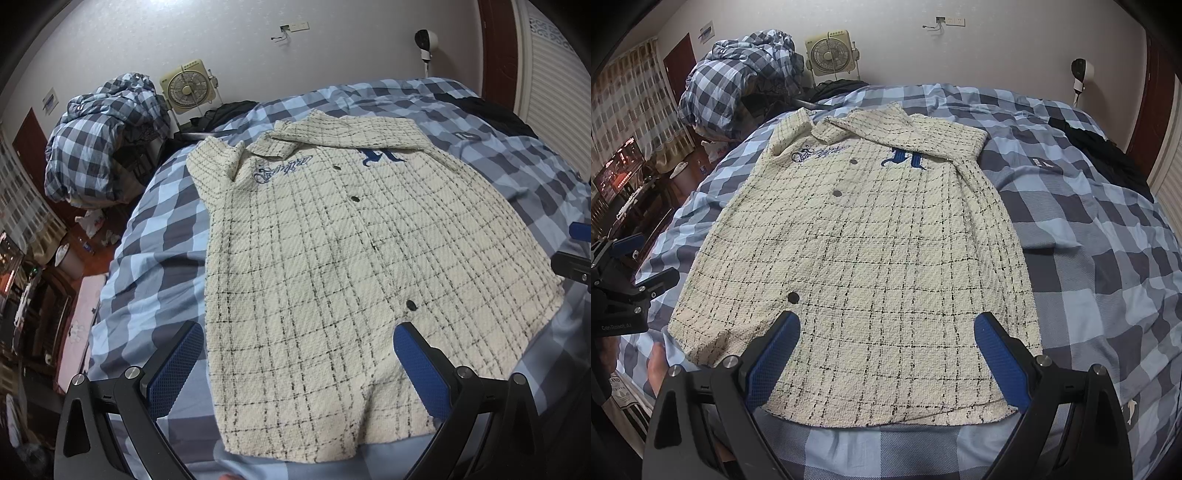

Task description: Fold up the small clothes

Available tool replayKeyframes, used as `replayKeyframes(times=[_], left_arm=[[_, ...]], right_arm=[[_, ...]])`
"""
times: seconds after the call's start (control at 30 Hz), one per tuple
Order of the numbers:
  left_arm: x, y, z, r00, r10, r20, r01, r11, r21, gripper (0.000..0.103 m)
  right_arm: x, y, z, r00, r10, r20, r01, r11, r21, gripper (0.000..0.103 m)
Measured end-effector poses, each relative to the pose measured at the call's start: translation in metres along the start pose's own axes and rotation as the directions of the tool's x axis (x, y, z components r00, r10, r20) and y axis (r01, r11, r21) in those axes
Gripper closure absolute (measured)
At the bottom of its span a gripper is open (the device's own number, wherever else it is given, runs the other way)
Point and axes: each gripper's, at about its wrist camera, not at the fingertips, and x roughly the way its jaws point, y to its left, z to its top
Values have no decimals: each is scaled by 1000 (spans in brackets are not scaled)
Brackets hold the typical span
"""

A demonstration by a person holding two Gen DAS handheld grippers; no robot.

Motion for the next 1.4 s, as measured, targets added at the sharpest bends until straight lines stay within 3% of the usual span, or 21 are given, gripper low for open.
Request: replayKeyframes(times=[0.83, 0.97, 1.13, 1.27, 1.4], left_arm=[[10, 4, -1, 999, -13, -37, 13, 1000, -23, 0], [13, 10, -1, 998, 44, -44, -46, 998, -42, 0], [14, 13, 1, 998, 39, -59, -42, 997, -57, 0], [8, 20, 17, 998, 15, -62, -22, 993, -113, 0], [-4, 27, 54, 998, 53, 16, -49, 985, -164, 0]], right_arm=[[1, 1, 1, 1000, 10, -1, -10, 1000, -1, 10], [1, 3, 1, 1000, 18, -1, -18, 1000, -4, 10], [2, 1, -1, 999, 34, -5, -34, 999, 3, 10], [3, -6, -2, 999, 39, -9, -39, 999, 32, 10], [6, -11, -3, 998, 52, -20, -50, 997, 64, 10]])
